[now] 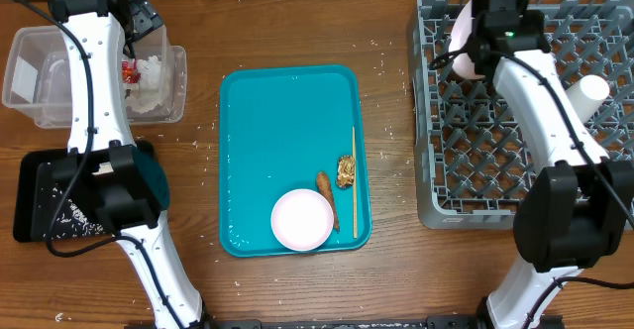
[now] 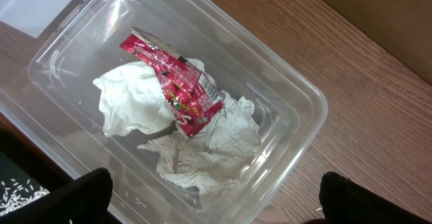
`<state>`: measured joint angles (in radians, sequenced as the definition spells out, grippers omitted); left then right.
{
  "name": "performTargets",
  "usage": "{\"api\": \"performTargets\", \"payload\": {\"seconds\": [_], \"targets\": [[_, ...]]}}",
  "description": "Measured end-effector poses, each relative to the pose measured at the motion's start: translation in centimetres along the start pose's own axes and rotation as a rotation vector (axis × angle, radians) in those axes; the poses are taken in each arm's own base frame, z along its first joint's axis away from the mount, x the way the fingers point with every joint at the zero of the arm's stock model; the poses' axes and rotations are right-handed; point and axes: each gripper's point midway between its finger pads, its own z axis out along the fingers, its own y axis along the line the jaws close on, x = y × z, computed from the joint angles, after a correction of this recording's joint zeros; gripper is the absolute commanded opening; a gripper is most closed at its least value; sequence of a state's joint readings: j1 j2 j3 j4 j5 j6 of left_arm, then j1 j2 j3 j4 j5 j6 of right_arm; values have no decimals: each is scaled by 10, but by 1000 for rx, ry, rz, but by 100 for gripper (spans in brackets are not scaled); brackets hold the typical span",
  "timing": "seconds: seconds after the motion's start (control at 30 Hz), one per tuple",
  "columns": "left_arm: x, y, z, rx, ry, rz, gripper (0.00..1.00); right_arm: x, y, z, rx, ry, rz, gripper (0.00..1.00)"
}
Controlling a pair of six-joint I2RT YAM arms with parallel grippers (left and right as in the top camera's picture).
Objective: Sort waste into correct bins and load items into the dishwasher
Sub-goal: 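Grasp the plate rim and carry it upright into the rack's back, then move the right gripper back to the small pink bowl on the tray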
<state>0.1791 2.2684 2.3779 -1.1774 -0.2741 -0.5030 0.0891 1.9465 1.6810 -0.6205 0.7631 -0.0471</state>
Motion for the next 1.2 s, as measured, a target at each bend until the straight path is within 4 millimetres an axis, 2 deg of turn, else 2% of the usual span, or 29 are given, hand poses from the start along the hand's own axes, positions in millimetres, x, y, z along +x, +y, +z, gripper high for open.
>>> {"api": "performTargets", "payload": {"seconds": [0.07,0.13,0.2,0.27,0.37,0.47,0.6,0.63,0.7,0.8,0.93,1.13,1.2], "targets": [[0,0,0,0,0,0,100,-1,12,-8,-19,-10,-2,41],[0,0,0,0,0,0,100,2,22,-15,-36,-5,-16,52],[0,0,0,0,0,0,100,6,32,-23,-53,2,-23,58],[0,0,0,0,0,0,100,13,47,-36,-79,19,-39,80],[0,0,0,0,0,0,100,19,65,-57,-150,51,-51,100],[0,0,0,0,0,0,100,20,86,-93,-296,77,-44,100],[0,0,0,1,0,0,100,20,115,-167,-613,110,-42,100],[0,0,0,0,0,0,100,24,123,-193,-727,131,-53,100],[0,0,0,0,0,0,100,35,133,-230,-882,172,-79,100],[0,0,0,0,0,0,100,55,148,-269,-1045,251,-127,100],[0,0,0,0,0,0,100,89,168,-282,-1116,385,-144,100],[0,0,0,0,0,0,100,157,203,-271,-1076,617,-149,100],[0,0,0,0,0,0,100,174,211,-274,-1066,658,-173,99]]}}
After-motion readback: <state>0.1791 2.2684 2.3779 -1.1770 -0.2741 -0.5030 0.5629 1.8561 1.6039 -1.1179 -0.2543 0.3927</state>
